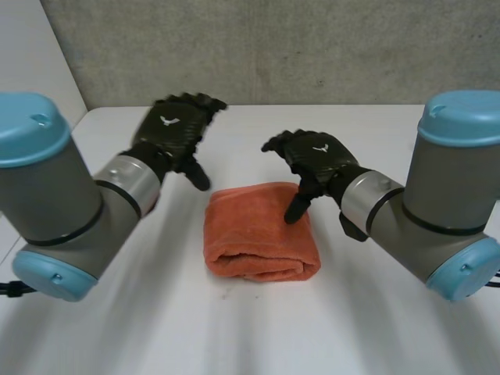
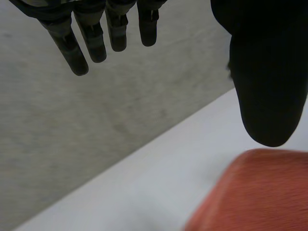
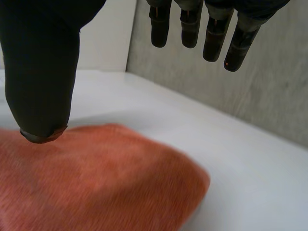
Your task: Fold the laundry.
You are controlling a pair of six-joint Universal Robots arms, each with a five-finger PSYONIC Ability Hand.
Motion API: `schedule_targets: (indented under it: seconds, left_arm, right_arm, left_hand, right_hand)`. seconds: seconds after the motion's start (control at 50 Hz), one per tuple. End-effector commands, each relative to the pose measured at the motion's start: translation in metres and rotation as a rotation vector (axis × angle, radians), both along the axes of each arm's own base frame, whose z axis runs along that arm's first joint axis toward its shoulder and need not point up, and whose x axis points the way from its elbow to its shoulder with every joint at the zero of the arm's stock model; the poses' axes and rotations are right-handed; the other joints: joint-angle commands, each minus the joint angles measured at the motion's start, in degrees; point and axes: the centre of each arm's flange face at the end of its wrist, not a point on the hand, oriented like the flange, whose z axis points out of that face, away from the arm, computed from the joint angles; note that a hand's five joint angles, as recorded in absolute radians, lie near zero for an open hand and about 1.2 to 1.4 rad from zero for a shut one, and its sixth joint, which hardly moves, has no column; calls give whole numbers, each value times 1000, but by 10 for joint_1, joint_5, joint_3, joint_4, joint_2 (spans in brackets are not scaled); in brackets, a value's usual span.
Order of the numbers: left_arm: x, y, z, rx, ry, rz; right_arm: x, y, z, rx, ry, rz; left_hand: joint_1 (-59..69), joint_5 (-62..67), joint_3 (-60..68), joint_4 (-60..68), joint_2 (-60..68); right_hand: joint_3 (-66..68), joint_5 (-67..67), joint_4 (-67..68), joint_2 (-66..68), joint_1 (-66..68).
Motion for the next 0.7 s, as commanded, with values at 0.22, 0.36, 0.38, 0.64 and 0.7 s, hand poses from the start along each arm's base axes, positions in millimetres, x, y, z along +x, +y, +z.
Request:
schedule_targets:
  seconds: [0.22,0.36,0.38,0.64,0.7]
  left_arm:
    - [-13,19,-92,301,-221,-47]
    - [-10,18,-103,258,-343,-43]
    - [-10,17,-102,254,-344,-40]
    - [-18,15,-4,23,-162,-101]
    - [-19,17,14,6,-107,-151]
  right_arm:
    - [7,-17,-79,172,176,9]
    - [-1,-18,-92,96,334,-7]
    - [-2,-19,-91,87,340,-17]
    - [-15,-11,-25,-135,228,-102]
    - [-21,-2,-16,-188,212,-138]
  left_hand:
    - [12,9,0,6,5]
    - [9,6,-3,2,1]
    - [9,6,-3,2,1]
    - [11,7,-1,4,3]
    - [17,14,5,11,10]
  right_hand:
    - [-18,-33,-33,-25,-14]
    - [-18,-33,-33,-25,-14]
    - [-18,-33,-33,-25,-14]
    - [-18,-33,-33,-25,-14]
    - [-18,-33,-33,-25,-14]
